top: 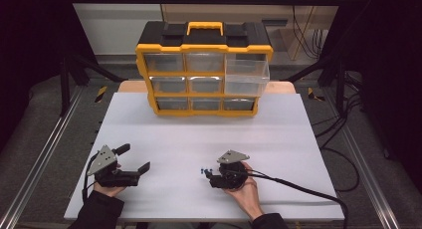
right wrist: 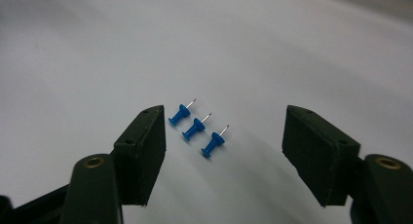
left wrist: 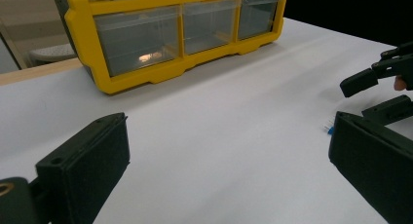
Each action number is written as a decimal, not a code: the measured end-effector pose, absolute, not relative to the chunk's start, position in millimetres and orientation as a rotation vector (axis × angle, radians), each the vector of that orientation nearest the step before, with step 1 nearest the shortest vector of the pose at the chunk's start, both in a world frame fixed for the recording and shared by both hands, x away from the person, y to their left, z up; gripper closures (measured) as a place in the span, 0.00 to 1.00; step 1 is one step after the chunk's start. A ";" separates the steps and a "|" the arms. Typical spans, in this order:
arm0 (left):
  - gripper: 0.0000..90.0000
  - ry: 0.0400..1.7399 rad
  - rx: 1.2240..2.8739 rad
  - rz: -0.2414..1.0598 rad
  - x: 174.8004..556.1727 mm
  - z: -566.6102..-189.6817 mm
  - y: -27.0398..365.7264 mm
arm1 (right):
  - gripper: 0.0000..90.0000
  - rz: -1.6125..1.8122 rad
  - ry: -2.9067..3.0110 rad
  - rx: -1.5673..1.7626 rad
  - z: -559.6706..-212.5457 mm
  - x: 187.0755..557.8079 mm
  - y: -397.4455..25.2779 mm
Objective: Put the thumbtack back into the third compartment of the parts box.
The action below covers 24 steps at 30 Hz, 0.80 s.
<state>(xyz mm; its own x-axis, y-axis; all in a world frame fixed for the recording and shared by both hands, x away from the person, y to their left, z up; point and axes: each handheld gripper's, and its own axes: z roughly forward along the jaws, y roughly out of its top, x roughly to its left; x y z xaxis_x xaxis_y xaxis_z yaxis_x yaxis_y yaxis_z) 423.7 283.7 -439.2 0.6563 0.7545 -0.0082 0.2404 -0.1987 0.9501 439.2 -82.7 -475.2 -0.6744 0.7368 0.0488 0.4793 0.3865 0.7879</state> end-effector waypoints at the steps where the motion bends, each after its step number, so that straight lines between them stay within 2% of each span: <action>1: 0.01 0.805 1.754 0.572 423.7 -439.2 283.8 | 0.39 1.166 2.340 1.071 -475.6 438.9 -81.8; 10: 0.01 0.806 1.749 0.574 423.7 -439.1 283.8 | 0.58 1.161 2.350 1.076 -477.4 440.1 -80.4; 24: 0.01 0.806 1.753 0.572 423.5 -438.9 283.6 | 0.74 1.132 2.390 1.080 -482.8 440.9 -73.7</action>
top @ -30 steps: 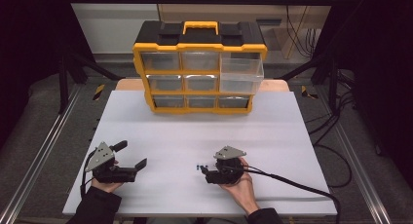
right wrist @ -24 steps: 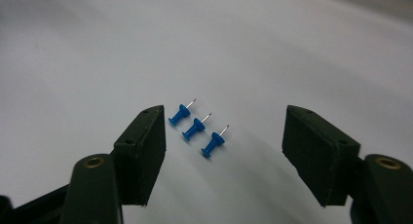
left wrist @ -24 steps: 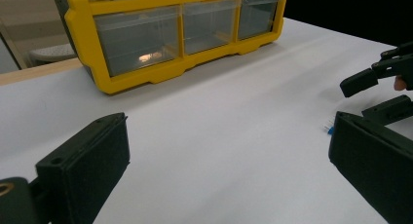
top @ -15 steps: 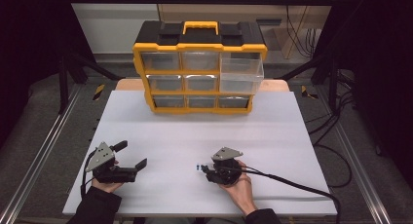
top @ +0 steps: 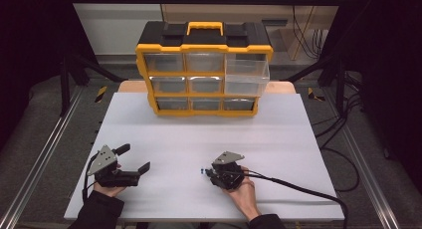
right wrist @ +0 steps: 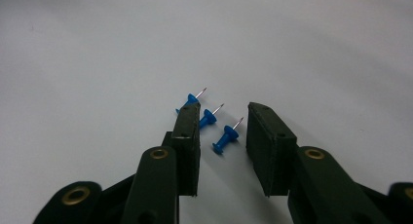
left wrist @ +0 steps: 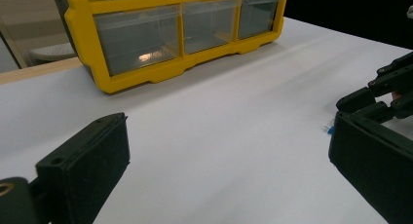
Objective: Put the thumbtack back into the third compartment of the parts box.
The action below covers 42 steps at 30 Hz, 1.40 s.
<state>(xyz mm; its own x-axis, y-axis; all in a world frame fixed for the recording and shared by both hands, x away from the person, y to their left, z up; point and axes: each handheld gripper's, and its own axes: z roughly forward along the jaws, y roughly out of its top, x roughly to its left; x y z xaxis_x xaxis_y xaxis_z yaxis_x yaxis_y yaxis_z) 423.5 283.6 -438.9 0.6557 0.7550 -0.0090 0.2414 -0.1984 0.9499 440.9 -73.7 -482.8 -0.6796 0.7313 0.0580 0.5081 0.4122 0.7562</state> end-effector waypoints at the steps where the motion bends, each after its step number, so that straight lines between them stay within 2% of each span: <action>1: 0.01 0.806 1.753 0.572 423.5 -438.9 283.6 | 0.75 1.127 2.393 1.069 -483.1 441.3 -73.8; 23: 0.01 0.807 1.754 0.573 423.4 -438.9 283.4 | 0.93 1.105 2.392 1.059 -485.0 441.4 -73.7; 42: 0.01 0.808 1.752 0.571 423.5 -438.8 284.1 | 0.95 1.123 2.396 1.081 -479.6 441.1 -75.7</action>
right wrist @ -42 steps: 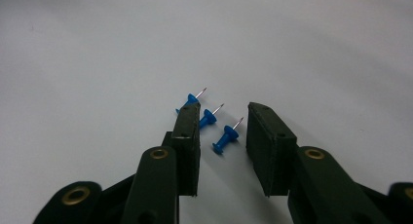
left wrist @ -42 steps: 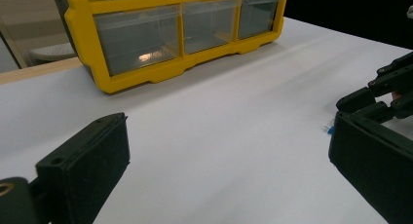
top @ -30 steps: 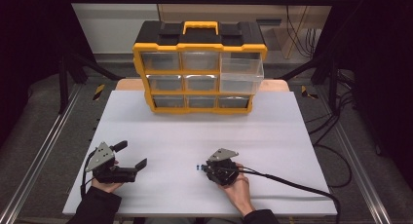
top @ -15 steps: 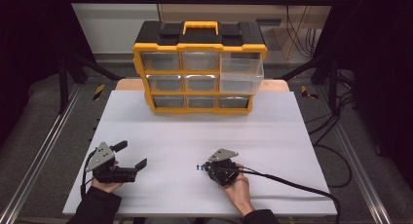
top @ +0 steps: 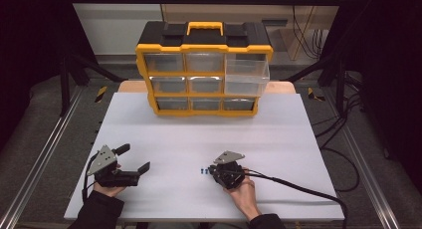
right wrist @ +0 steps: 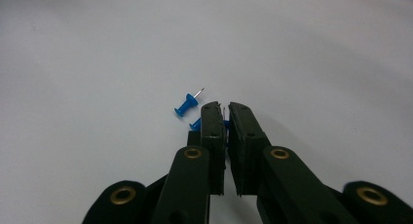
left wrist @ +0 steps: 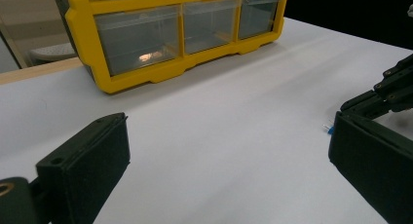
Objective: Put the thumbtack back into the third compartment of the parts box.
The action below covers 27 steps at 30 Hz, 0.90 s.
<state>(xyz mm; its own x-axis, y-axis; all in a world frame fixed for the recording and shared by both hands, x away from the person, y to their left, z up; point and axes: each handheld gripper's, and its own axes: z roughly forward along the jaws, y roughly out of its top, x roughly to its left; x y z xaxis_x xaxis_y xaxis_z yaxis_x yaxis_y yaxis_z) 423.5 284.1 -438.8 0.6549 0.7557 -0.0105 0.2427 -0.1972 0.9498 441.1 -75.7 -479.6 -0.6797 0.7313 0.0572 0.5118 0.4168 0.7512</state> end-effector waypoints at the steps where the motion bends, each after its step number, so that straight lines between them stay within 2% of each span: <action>1: 0.01 0.808 1.753 0.571 423.5 -438.8 284.0 | 0.95 1.124 2.395 1.083 -478.0 440.8 -76.3; 27: 0.01 0.806 1.748 0.568 423.3 -438.7 283.7 | 0.95 1.228 2.313 1.037 -440.2 433.8 -101.8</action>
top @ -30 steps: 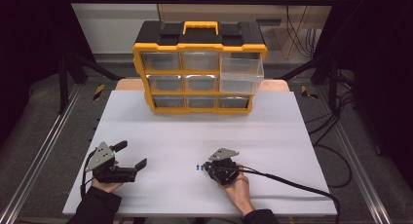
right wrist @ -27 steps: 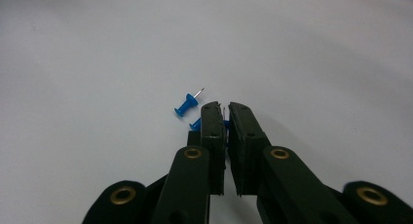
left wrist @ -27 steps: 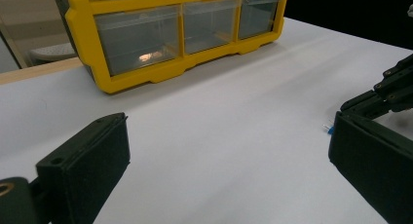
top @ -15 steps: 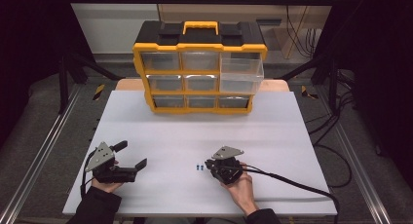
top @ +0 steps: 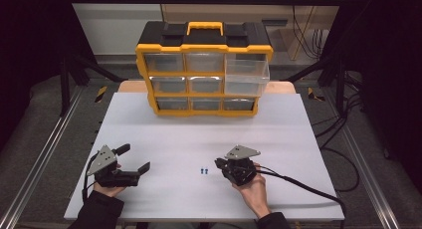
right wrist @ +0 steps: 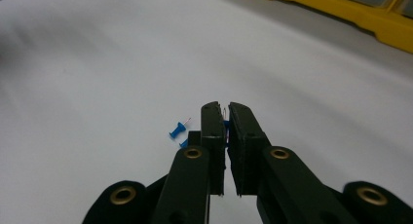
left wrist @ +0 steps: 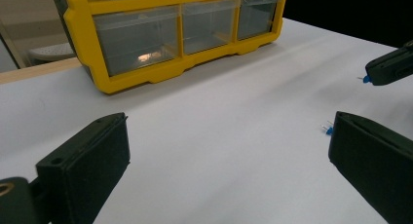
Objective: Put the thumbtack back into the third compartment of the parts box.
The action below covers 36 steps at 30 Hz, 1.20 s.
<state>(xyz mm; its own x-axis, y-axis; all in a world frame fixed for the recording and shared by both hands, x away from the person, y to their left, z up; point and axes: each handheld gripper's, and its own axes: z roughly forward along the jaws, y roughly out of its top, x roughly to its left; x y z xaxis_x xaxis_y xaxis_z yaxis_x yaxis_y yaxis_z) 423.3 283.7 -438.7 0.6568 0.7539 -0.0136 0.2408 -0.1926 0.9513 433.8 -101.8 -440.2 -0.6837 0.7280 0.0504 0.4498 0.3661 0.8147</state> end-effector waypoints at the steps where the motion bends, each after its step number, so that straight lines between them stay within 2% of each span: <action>1: 0.01 0.807 1.750 0.567 423.2 -438.5 283.8 | 0.95 1.236 2.306 1.036 -437.6 433.5 -104.4; 36: 0.01 0.809 1.758 0.568 423.8 -439.5 283.1 | 0.95 1.390 2.126 1.004 -379.6 435.4 -148.9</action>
